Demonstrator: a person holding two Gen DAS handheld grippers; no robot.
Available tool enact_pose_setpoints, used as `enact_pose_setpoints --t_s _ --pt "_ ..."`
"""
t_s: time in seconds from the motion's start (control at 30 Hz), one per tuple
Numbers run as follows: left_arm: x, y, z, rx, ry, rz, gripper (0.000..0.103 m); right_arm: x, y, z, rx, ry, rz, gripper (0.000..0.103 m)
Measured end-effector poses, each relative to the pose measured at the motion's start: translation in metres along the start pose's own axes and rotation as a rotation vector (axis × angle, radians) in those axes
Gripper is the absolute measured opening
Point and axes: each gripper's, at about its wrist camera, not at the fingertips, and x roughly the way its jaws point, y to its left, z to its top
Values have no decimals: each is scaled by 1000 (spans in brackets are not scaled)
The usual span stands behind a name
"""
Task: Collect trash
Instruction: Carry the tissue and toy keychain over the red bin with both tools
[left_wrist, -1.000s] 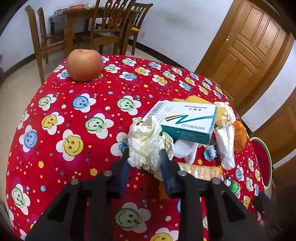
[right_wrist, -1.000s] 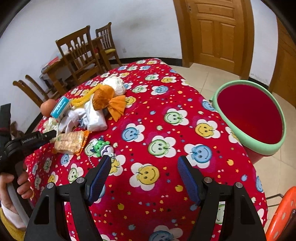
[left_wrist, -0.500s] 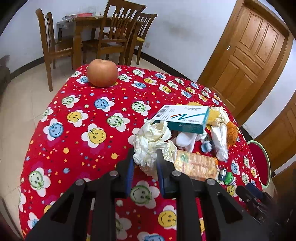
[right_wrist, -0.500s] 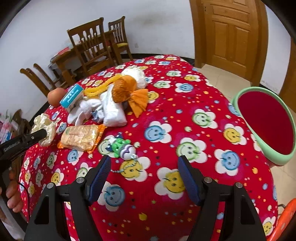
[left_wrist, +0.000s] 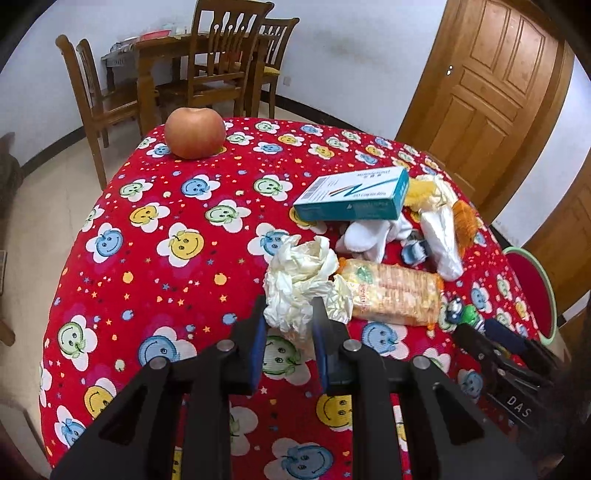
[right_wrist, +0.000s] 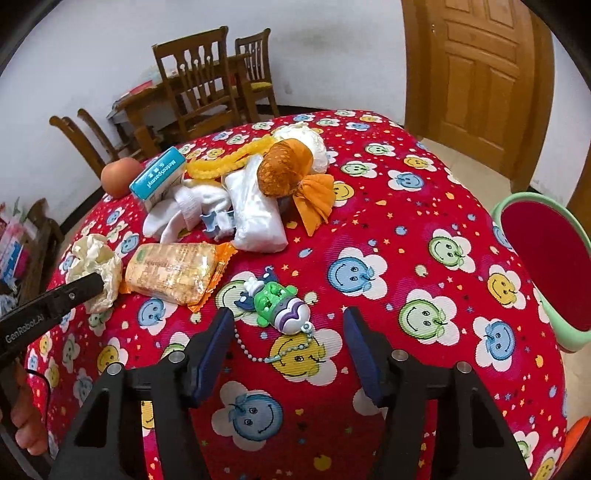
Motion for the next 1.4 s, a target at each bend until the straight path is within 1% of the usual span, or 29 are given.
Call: enact_pose_setpoints --t_s 0.07,0.1,0.17,0.3,0.43,0.63,0.93,1.17,1.4 --pt "3 -1 -1 8 4 7 22 1 -2 0 6 -3 -5 45" --pt "5 -2 -1 9 8 9 23 1 -4 1 11 -4 -3 43" --pt "7 -4 -1 14 8 9 24 0 -6 0 17 -3 21 32" --pt "7 -9 -2 30 5 16 24 -1 -6 -1 16 -7 38 30" --pt "4 -7 -3 16 4 5 22 -6 -10 -4 37 -14 66 29" --pt "-10 -12 -2 10 -19 -16 19 -18 -16 -5 52 -27 96 29" --pt "-35 -33 -1 20 -48 -57 18 -46 -31 3 53 -89 128 29" --pt "-43 -59 2 38 -44 -100 18 -71 -58 15 74 -149 122 29" --pt "-46 -95 7 83 -33 -147 18 -95 -94 27 99 -209 85 29"
